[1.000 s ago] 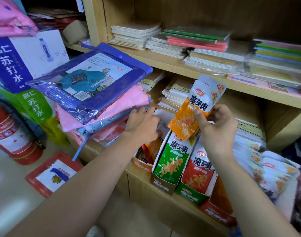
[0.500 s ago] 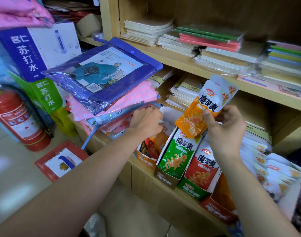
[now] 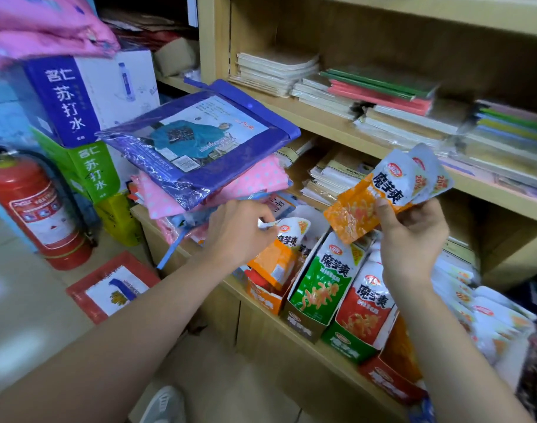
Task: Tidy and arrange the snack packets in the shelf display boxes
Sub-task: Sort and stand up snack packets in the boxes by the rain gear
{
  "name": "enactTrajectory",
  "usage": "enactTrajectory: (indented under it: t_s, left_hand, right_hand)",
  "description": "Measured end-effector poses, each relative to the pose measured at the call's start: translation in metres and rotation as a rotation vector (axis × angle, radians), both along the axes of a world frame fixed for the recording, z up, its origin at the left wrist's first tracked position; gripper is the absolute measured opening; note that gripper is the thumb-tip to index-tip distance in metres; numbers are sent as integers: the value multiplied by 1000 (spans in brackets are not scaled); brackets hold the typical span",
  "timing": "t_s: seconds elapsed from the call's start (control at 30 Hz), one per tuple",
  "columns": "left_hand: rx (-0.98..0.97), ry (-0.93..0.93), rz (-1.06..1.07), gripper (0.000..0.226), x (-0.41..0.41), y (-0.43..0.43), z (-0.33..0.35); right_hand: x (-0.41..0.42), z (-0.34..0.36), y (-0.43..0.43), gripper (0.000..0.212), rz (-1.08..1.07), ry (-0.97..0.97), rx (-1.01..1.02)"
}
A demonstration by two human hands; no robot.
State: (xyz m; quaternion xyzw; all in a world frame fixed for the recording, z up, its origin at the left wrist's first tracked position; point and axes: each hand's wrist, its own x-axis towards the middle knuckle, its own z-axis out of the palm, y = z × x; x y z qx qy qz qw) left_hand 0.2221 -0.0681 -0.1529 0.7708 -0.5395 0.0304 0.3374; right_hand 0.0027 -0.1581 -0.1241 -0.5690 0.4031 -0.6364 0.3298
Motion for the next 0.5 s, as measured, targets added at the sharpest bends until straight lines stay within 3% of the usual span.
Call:
enactTrajectory:
  t_s: [0.23,0.5]
  left_hand:
    - [-155,130,84,6,15,18,10]
    - [-156,237,91,8,20,23,10]
  right_hand:
    - [19,-1,6,32,25,74,-45]
    - [36,-16,0,16,34,256,-73]
